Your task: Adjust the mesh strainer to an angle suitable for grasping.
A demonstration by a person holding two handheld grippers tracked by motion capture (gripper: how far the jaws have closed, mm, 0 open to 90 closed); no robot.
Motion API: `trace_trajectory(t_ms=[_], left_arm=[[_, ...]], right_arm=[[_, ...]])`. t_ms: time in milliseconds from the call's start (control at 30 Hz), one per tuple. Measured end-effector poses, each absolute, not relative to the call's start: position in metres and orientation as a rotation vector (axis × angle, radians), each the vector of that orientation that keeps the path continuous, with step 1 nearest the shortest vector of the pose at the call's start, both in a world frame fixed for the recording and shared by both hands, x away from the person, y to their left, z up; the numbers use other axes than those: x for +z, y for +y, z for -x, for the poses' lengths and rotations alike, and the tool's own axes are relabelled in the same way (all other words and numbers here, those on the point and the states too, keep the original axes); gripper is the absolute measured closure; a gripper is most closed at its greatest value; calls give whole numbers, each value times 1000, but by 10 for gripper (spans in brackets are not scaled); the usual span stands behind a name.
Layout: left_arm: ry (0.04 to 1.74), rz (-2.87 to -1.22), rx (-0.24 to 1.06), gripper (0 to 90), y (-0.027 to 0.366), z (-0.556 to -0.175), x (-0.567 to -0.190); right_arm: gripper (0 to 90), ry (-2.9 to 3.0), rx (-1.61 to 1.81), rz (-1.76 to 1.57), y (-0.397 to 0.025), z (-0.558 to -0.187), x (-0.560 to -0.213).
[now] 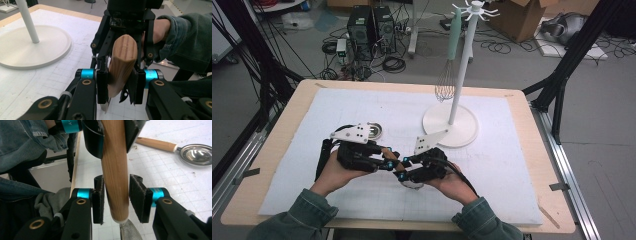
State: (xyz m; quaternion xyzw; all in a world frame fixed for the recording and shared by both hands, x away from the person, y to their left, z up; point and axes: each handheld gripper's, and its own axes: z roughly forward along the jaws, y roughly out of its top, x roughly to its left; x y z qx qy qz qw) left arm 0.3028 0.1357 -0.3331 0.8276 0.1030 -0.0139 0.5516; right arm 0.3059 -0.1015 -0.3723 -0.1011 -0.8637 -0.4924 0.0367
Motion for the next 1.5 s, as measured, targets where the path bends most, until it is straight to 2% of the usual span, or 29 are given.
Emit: trace_trajectory(t_ms=[100, 200, 400, 733, 1500], left_arm=[[247, -1964, -23, 721, 136, -303, -333], [264, -1953, -23, 628, 137, -302, -334], [299, -1927, 36, 513, 148, -301, -332], [392, -1927, 112, 384, 165, -299, -343], [534, -1934, 219, 268, 194, -295, -368]], right_arm=[[707, -2665, -1508, 304, -101, -304, -372], [723, -2671, -1496, 310, -102, -304, -373], [724, -2633, -1555, 381, -115, -308, -372], [724, -2607, -1640, 475, -141, -315, -362], [723, -2583, -1809, 650, -194, -342, -310]])
